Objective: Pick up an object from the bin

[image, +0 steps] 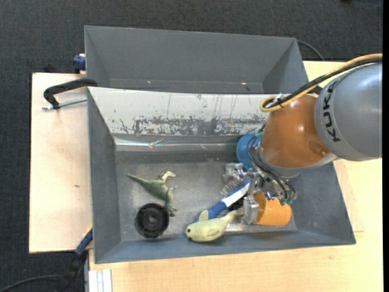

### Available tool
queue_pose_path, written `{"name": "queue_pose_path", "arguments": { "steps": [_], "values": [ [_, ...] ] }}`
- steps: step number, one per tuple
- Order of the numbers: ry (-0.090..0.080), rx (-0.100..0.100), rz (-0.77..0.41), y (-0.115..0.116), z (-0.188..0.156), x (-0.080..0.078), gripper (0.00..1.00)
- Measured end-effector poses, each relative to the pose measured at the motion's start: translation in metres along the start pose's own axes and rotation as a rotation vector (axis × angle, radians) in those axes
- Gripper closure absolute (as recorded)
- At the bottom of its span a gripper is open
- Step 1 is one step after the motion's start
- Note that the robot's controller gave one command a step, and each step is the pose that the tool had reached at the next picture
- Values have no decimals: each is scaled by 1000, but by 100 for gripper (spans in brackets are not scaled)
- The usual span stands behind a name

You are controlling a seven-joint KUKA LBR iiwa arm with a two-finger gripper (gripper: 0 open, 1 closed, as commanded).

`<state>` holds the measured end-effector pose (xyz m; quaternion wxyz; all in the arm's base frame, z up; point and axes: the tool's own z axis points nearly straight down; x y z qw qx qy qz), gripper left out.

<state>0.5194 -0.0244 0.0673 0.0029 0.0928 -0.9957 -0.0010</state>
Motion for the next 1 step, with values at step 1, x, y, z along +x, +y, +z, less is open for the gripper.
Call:
{"name": "queue_pose_path", "arguments": {
  "steps": [1],
  "values": [
    [-6, 2, 1, -1, -3, -2, 100]
  ]
}}
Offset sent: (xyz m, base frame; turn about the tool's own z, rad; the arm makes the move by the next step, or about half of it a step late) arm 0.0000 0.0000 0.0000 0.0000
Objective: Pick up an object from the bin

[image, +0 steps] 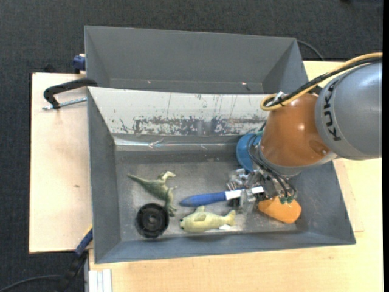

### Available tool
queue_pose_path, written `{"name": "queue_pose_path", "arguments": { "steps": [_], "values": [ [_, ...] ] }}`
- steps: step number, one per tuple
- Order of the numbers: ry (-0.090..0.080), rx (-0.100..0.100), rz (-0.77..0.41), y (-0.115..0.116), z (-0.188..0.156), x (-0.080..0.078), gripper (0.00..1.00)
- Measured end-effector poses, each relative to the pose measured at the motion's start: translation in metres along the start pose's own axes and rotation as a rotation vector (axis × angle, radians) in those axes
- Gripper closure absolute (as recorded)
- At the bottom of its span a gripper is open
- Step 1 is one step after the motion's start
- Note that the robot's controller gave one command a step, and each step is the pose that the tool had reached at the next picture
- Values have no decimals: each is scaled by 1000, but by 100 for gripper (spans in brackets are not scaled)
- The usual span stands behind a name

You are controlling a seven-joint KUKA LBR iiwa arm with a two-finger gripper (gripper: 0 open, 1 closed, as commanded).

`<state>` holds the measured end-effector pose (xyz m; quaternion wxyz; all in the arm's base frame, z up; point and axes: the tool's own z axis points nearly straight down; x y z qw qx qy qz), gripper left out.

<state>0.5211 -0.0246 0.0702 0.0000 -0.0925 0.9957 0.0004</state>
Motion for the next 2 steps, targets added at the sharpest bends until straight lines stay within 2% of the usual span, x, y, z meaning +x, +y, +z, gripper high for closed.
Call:
{"name": "queue_pose_path", "arguments": {
  "steps": [1, 2],
  "values": [
    [-14, 2, -30, 25, -137, -27, 100],
    [1, -1, -446, 7, 2, -16, 100]
  ]
}}
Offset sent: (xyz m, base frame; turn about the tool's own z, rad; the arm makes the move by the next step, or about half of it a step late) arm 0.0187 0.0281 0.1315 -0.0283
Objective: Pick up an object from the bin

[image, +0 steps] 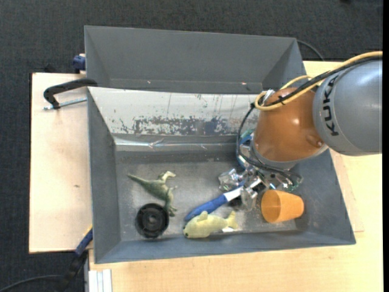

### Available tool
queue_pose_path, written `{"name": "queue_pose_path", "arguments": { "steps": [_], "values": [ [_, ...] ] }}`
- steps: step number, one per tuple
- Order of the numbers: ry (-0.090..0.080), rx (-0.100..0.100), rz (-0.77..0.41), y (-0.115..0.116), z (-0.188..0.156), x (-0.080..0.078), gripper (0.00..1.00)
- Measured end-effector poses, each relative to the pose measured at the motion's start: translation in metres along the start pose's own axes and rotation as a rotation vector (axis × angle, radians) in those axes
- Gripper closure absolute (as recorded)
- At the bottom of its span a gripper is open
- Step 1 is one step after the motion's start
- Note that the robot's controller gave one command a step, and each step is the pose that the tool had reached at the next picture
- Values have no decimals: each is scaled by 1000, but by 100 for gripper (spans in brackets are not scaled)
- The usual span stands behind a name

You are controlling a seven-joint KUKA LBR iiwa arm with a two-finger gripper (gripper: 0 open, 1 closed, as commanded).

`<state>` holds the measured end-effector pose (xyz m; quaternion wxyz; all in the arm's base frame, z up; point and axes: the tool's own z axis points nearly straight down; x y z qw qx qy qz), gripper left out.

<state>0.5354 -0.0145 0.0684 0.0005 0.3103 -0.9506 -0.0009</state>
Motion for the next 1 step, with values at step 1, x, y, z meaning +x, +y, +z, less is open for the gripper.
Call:
{"name": "queue_pose_path", "arguments": {
  "steps": [1],
  "values": [
    [-10, 8, -65, 14, -144, -2, 100]
  ]
}}
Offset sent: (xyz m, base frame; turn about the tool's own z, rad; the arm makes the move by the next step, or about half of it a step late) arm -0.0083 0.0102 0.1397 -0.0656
